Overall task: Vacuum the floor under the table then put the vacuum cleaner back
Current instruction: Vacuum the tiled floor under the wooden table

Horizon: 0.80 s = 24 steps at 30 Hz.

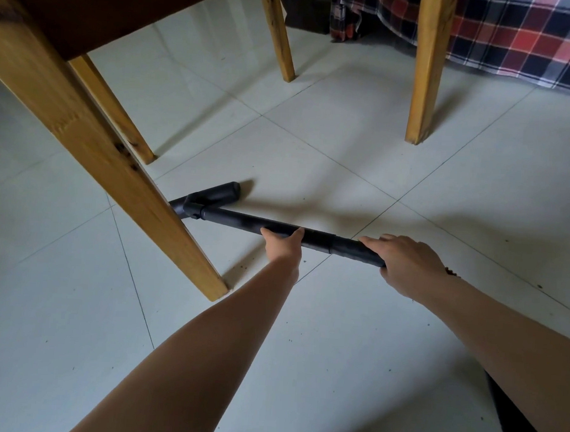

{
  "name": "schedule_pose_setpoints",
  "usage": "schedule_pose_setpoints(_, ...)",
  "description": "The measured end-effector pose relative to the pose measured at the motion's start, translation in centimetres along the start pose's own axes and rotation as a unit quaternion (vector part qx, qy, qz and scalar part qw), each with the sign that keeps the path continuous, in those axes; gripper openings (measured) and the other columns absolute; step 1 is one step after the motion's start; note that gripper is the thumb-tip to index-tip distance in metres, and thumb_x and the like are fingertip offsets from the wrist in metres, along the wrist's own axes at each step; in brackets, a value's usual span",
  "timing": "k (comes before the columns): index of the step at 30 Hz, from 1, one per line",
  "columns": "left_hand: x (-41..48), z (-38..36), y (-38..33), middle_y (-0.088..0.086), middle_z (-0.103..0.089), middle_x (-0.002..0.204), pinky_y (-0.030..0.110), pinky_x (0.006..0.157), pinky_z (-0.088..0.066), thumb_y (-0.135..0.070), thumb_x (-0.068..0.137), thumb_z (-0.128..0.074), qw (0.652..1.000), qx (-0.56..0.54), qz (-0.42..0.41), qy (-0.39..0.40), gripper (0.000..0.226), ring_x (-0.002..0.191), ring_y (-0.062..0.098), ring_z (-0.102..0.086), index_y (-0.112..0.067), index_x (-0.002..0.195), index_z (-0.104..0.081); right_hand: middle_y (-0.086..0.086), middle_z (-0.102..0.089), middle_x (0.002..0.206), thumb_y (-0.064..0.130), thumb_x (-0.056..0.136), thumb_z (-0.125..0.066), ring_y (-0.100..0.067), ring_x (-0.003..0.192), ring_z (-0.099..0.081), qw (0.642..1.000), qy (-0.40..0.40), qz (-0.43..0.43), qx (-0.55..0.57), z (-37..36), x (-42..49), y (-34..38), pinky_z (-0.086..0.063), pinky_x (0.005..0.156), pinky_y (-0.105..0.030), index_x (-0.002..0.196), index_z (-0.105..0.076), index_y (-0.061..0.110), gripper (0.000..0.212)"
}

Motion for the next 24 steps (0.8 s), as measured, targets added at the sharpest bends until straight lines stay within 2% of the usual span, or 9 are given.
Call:
schedule_pose_setpoints(2,0.0,-0.1,0.0,0.013,-0.059,0.118,0.028,0.073,-0.041,-0.018,0.086,-0.065,1.000,-0.002,0.005,-0.004,0.044,0.096,0.028,-0.060,-0.007,0.119,-0.038,0.002,-0.056,0.104,0.000,0.084,-0.045,-0.023,0.096,-0.053,1.000,-0.009,-0.001,0.000,-0.2,0.1,-0.1,-0.031,0.068,-0.028,0.129,-0.042,0.032,0.056)
schedule_pose_setpoints(6,0.0,-0.1,0.0,0.012,-0.059,0.114,0.029,0.072,-0.040,-0.018,0.085,-0.065,1.000,-0.005,0.011,-0.008,0.047,0.104,0.031,-0.062,-0.006,0.122,-0.038,0.003,-0.056,0.106,-0.001,0.083,-0.044,-0.023,0.098,-0.053,1.000,-0.026,0.007,0.000,-0.3,-0.1,-0.4,-0.030,0.069,-0.028,0.131,-0.041,0.033,0.059)
schedule_pose_setpoints(12,0.4,0.4,-0.1,0.006,-0.056,0.102,0.031,0.080,-0.042,-0.016,0.087,-0.061,0.999,-0.032,0.031,-0.006,0.045,0.099,0.028,-0.061,-0.006,0.124,-0.039,0.001,-0.055,0.105,-0.001,0.084,-0.045,-0.023,0.100,-0.053,0.999,-0.033,0.011,0.004,-0.5,-0.1,0.0,-0.030,0.069,-0.029,0.131,-0.041,0.030,0.056)
schedule_pose_setpoints(18,1.3,1.2,-0.3,0.006,-0.055,0.097,0.030,0.075,-0.041,-0.014,0.088,-0.060,0.998,-0.042,0.040,-0.009,0.034,0.088,0.025,-0.056,-0.011,0.114,-0.039,0.000,-0.054,0.108,-0.001,0.085,-0.044,-0.024,0.103,-0.052,0.999,-0.039,0.012,0.008,-0.8,0.5,1.1,-0.030,0.070,-0.029,0.132,-0.040,0.028,0.056)
schedule_pose_setpoints(21,2.0,1.7,-0.6,0.007,-0.055,0.098,0.031,0.077,-0.042,-0.013,0.088,-0.060,0.998,-0.046,0.038,-0.011,0.031,0.088,0.024,-0.057,-0.013,0.110,-0.038,-0.001,-0.053,0.109,-0.001,0.085,-0.045,-0.025,0.104,-0.052,0.999,-0.038,0.013,0.012,-0.8,1.2,1.7,-0.029,0.071,-0.029,0.131,-0.041,0.026,0.054)
schedule_pose_setpoints(24,2.8,2.2,-0.9,0.007,-0.055,0.103,0.034,0.083,-0.045,-0.011,0.088,-0.060,0.998,-0.050,0.033,-0.017,0.033,0.091,0.024,-0.058,-0.010,0.115,-0.040,-0.002,-0.054,0.110,0.000,0.085,-0.045,-0.026,0.104,-0.052,0.999,-0.041,0.016,0.008,-0.9,1.9,2.4,-0.028,0.071,-0.029,0.131,-0.041,0.025,0.052)
Point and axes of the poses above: each hand's wrist, its own x-axis towards the middle knuckle, its own z-axis out of the back of the hand, y = z × x, the point moved 1 cm from there along x, towards the middle knuckle
